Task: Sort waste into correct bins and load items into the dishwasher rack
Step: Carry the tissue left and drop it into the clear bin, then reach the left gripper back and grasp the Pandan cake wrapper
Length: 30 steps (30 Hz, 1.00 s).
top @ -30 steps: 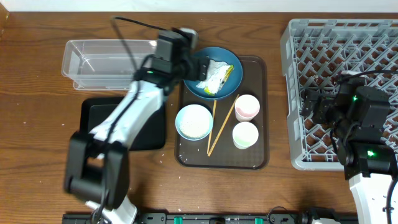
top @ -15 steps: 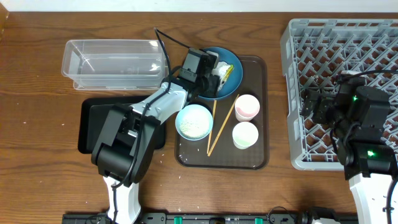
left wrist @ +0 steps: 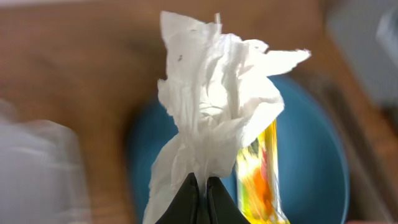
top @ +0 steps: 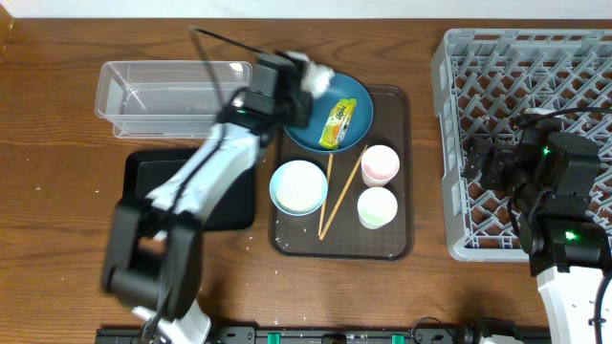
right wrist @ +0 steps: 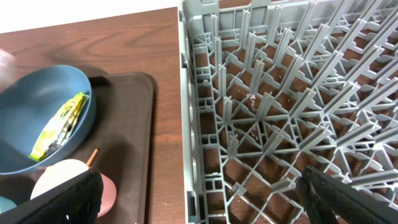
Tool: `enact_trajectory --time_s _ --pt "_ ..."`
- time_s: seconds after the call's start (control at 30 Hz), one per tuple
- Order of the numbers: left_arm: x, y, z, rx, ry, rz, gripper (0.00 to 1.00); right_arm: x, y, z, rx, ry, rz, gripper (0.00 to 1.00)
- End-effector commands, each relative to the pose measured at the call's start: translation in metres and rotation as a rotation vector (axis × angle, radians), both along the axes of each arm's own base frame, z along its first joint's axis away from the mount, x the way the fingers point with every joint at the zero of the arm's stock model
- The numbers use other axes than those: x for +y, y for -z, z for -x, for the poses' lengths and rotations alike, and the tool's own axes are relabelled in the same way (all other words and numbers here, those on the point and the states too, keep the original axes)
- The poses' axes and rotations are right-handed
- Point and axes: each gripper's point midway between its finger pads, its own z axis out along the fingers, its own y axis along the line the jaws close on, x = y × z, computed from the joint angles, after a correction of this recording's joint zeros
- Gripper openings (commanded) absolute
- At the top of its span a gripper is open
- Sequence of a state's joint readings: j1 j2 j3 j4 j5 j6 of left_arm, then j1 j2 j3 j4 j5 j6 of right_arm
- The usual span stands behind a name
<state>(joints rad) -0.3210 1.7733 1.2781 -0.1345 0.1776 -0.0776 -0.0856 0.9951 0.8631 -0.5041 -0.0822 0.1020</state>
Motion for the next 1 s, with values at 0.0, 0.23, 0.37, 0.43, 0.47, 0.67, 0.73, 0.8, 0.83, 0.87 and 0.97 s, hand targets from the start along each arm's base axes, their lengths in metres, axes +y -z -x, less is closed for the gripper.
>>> enact_trajectory --time_s 0.0,0.23,0.37,0.43,0.47,0.67,0.73,0.8,0.83,0.87,0.97 --pt "0.043 -0.047 -0.010 -0.095 -0.104 -0.001 0.06 0.008 -0.010 -0.003 -0.023 -0.029 0.000 0.99" --pt "0.124 -0.039 -0.012 -0.035 -0.267 -0.022 0.08 0.008 -0.011 -0.004 -0.028 -0.029 0.000 0.99" --pt "0.150 -0.018 -0.008 0.029 -0.321 -0.034 0.15 0.008 -0.010 -0.003 -0.027 -0.029 0.000 0.99" --pt "0.156 -0.013 -0.008 0.043 -0.331 -0.037 0.38 0.008 -0.011 -0.003 -0.027 -0.029 0.000 0.99" --pt "0.156 -0.013 -0.009 0.041 -0.333 -0.036 0.47 0.008 -0.010 -0.003 -0.027 -0.029 0.000 0.99" --pt "0.126 -0.026 -0.011 0.008 -0.242 0.038 0.85 0.008 -0.010 -0.003 -0.027 -0.029 0.000 0.99" --pt "0.099 -0.027 -0.007 0.017 -0.162 0.075 0.87 0.008 -0.010 -0.003 -0.027 -0.029 0.000 0.99" --pt "0.078 -0.024 -0.003 0.024 -0.117 0.076 0.88 0.008 -0.010 -0.003 -0.027 -0.029 0.000 0.99" --pt "0.066 -0.023 -0.001 0.025 -0.089 0.073 0.89 0.008 -0.010 -0.003 -0.027 -0.029 0.000 0.99" --pt "0.054 -0.020 0.000 0.025 -0.059 0.066 0.91 0.008 -0.010 -0.003 -0.027 -0.029 0.000 0.99" --pt "0.019 -0.008 0.004 0.021 0.038 0.039 0.92 0.008 -0.010 -0.003 -0.027 -0.029 0.000 0.99"
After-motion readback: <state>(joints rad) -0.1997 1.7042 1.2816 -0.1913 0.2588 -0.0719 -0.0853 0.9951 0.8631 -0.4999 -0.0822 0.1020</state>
